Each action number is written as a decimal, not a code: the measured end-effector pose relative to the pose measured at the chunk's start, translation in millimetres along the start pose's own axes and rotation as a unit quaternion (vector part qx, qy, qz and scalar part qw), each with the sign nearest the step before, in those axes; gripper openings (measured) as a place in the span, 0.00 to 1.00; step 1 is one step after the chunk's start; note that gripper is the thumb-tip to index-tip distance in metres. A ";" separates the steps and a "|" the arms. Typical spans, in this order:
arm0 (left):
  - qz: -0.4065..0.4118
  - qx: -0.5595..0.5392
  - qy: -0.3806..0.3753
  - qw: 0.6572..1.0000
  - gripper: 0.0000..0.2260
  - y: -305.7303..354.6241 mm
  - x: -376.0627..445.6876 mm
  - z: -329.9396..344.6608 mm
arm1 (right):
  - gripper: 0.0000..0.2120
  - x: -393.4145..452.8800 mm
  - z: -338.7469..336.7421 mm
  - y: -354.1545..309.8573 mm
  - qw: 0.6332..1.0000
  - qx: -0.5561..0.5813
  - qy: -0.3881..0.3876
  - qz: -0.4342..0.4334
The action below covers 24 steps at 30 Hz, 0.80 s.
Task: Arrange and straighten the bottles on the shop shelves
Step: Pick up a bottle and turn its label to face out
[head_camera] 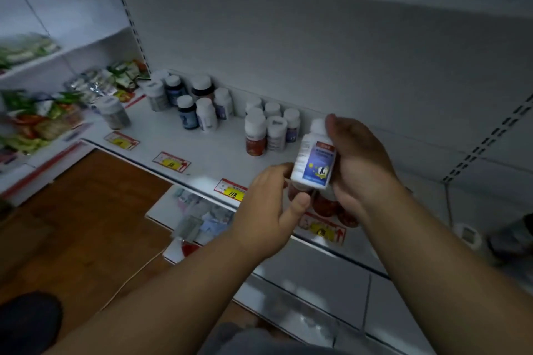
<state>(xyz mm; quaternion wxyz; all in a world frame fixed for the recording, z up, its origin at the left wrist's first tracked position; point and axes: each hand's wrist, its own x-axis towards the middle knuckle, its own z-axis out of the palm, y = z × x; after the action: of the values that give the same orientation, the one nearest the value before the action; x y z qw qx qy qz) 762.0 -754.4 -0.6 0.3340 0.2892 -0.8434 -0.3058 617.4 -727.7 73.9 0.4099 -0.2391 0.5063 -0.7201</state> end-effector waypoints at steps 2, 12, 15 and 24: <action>-0.009 0.040 -0.023 0.999 0.30 -19.5 -10.7 -11.8 | 0.05 1.2 13.0 14.5 0.996 -0.086 -0.016 -0.032; -0.017 0.248 -0.125 0.961 0.34 -169.1 36.0 -94.0 | 0.09 47.2 82.7 110.5 0.872 -0.480 0.011 -0.094; 0.034 0.250 -0.163 0.954 0.29 -188.5 55.3 -94.8 | 0.09 56.9 99.5 129.5 0.840 -0.535 0.011 -0.089; 0.072 0.157 -0.131 0.976 0.20 -217.8 60.8 -73.0 | 0.16 72.8 111.4 151.0 0.795 -0.601 -0.007 -0.081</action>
<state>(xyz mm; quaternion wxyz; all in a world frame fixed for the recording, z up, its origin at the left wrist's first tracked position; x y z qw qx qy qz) 840.7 -960.7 -88.4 0.1919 0.2335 -0.9361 -0.1799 714.5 -870.4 -29.4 0.1276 -0.4826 0.8129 -0.3000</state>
